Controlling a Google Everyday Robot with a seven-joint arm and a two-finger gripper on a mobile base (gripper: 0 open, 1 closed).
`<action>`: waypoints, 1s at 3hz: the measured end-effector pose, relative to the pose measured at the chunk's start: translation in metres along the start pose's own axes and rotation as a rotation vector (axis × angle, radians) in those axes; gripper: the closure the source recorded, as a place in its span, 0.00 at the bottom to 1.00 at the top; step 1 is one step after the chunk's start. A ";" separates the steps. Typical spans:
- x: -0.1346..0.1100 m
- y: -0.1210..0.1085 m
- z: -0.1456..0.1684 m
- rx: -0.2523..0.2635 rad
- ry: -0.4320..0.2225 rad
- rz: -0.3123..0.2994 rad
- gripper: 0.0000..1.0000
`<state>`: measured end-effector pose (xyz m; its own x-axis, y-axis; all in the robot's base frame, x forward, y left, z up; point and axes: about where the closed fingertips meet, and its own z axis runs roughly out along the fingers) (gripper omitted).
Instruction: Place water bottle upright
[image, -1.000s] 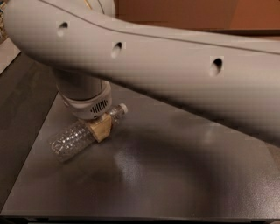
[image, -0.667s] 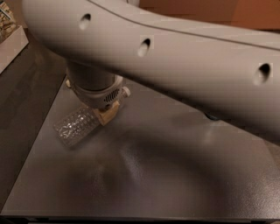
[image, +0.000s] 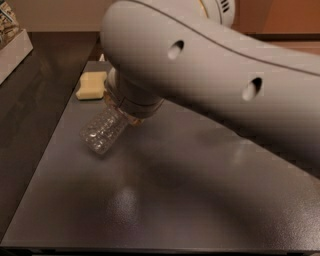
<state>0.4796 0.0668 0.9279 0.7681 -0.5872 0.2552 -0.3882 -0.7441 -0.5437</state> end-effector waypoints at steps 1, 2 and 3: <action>0.003 -0.026 -0.006 0.096 0.024 -0.071 1.00; 0.003 -0.026 -0.007 0.098 0.025 -0.071 1.00; 0.009 -0.033 -0.016 0.125 0.077 -0.134 1.00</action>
Offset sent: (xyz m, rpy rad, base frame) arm 0.0092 0.0135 0.0172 0.0255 -0.0910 0.0659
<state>0.4910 0.0812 0.9608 0.7657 -0.5119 0.3894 -0.2151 -0.7744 -0.5950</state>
